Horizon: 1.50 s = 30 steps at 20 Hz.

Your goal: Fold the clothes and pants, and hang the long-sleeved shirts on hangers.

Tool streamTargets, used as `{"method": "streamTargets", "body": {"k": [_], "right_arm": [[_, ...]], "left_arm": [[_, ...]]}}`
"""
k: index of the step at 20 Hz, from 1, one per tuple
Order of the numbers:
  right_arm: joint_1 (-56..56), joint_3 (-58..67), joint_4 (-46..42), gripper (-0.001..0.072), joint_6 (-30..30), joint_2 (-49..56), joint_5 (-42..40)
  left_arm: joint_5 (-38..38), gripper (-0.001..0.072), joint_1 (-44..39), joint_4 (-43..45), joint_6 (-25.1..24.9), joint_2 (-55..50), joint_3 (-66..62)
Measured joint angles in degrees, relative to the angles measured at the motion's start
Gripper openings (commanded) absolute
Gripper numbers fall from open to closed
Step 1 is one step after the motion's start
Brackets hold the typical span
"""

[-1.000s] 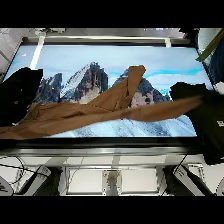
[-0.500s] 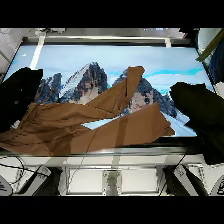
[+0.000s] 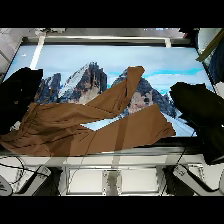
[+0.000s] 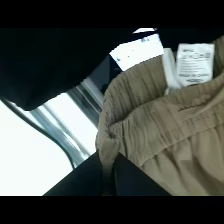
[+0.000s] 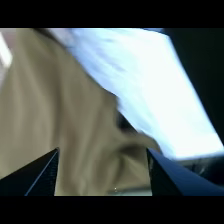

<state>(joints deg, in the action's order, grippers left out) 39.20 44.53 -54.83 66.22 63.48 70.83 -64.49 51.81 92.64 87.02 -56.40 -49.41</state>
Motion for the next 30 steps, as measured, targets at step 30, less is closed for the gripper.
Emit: {"method": "streamTargets", "body": {"k": [30], "right_arm": [[-15.3, 14.0, -6.6, 0.0451, -4.6, 24.1, -0.6]], "left_arm": [[-0.3, 0.0032, 0.0, -1.2, 0.0, 0.0, 0.0]]}}
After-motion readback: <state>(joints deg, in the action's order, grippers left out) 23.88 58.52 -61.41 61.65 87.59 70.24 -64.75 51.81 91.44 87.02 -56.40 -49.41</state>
